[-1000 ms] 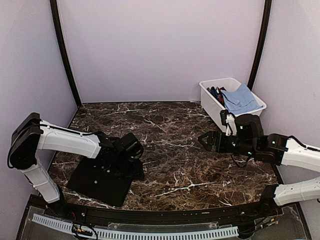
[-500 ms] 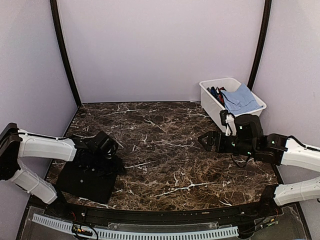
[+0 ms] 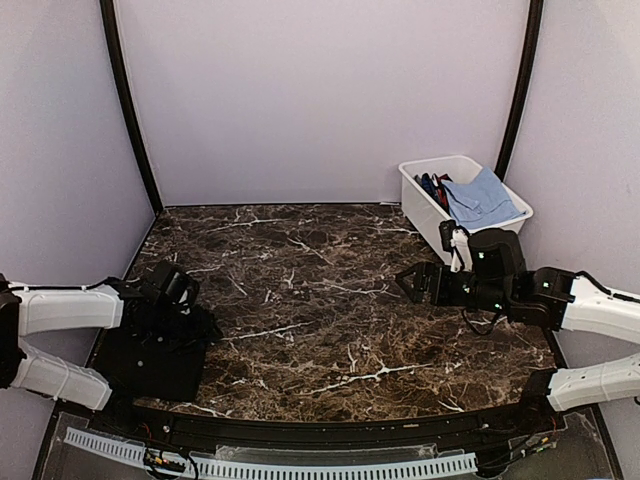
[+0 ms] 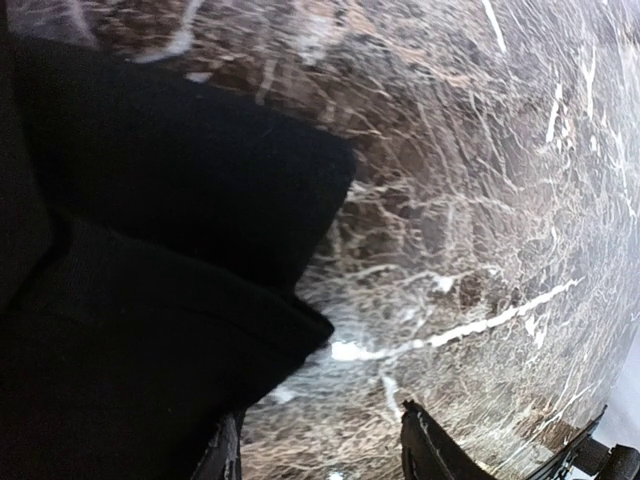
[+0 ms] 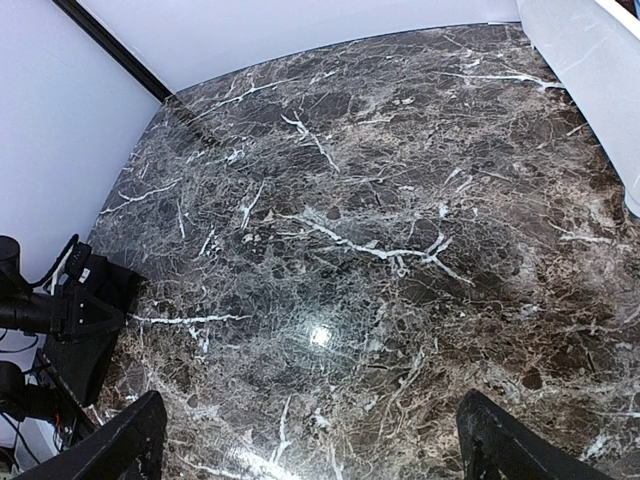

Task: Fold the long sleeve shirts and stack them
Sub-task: Move the square-folded shirt to the corner of the board.

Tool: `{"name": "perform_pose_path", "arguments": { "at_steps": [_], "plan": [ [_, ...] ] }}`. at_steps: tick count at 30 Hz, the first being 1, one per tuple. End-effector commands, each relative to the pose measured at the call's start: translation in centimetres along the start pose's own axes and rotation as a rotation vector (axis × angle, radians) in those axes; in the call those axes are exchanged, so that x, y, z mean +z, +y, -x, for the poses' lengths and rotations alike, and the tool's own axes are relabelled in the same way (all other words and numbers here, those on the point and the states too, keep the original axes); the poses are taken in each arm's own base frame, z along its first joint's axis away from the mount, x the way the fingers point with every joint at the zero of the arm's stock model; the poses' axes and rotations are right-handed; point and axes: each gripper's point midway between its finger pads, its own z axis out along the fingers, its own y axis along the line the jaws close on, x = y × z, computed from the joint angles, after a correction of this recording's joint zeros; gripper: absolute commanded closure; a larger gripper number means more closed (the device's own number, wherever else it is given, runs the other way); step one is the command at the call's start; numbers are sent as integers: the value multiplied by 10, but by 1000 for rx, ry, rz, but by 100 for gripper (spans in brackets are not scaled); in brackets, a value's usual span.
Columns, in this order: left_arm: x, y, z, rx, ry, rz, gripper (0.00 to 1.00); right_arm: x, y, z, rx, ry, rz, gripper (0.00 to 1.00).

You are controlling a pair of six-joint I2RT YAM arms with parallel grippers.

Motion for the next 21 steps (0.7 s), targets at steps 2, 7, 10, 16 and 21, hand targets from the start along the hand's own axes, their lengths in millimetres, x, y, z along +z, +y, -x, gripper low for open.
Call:
{"name": "perform_pose_path", "arguments": {
  "at_steps": [2,7,10,16,21],
  "plan": [
    [-2,55,-26,-51,82,166,44,-2,3,8,9,-31,13,2],
    [-5,56,-28,-87,85,161,44,-4,3,9,11,-34,15,2],
    [-7,54,-31,-103,93,149,44,-4,3,8,9,-35,16,2],
    [-13,47,-29,-92,102,132,43,-3,3,8,5,-38,19,2],
    [-33,14,-7,-24,45,72,37,-2,5,11,-10,-43,17,1]
  ]
}}
